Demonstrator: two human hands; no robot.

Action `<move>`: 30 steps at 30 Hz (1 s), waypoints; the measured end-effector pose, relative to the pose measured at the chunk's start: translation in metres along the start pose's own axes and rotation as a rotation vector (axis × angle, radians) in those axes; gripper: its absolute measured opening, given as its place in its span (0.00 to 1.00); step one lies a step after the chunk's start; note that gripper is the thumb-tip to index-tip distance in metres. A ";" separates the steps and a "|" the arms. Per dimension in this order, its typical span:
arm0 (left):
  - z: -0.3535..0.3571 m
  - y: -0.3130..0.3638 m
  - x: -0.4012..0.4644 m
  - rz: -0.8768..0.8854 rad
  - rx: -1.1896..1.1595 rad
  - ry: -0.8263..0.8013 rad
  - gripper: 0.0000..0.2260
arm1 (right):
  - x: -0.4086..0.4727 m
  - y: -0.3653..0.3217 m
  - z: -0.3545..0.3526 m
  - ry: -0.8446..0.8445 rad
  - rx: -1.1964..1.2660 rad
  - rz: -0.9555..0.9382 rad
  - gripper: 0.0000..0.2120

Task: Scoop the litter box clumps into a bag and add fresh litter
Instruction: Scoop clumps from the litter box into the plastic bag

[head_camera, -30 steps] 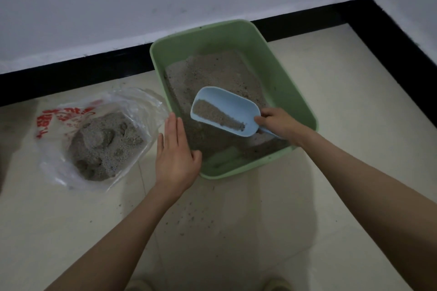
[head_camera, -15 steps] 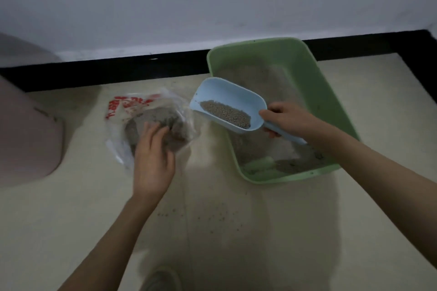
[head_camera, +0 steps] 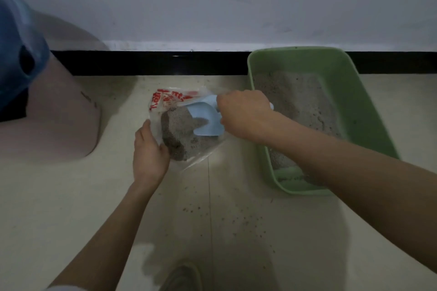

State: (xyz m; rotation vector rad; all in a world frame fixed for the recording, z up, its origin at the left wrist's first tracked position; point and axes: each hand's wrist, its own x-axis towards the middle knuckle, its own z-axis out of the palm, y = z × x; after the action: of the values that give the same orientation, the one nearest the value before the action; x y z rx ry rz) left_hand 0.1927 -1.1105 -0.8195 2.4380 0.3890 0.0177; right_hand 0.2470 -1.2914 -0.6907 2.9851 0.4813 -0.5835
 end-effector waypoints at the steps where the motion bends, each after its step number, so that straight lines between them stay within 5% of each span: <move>1: 0.001 0.000 0.001 0.008 -0.014 -0.004 0.29 | -0.001 0.001 0.001 0.000 -0.003 0.004 0.15; 5: 0.004 0.000 0.001 0.067 0.003 -0.002 0.28 | -0.015 0.027 0.006 0.047 0.064 0.061 0.14; 10: 0.014 0.021 -0.012 0.235 0.073 0.048 0.26 | -0.051 0.091 0.018 0.083 0.540 0.216 0.12; 15: 0.048 0.060 -0.049 0.433 0.114 -0.161 0.22 | -0.098 0.164 0.031 0.058 0.714 0.500 0.14; 19: 0.073 0.096 -0.075 0.619 0.124 -0.311 0.22 | -0.127 0.213 0.034 0.096 0.468 0.590 0.14; 24: 0.104 0.145 -0.076 0.652 0.240 -0.373 0.24 | -0.142 0.244 0.043 -0.105 -0.066 0.663 0.16; 30: 0.136 0.158 -0.084 0.634 0.463 -0.342 0.26 | -0.128 0.247 0.035 -0.232 -0.249 0.646 0.10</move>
State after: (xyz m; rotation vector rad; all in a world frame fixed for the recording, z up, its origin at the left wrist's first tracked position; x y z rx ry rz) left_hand 0.1710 -1.3342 -0.8207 2.8418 -0.6002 -0.2356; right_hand 0.1995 -1.5675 -0.6743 2.5640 -0.3883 -0.7113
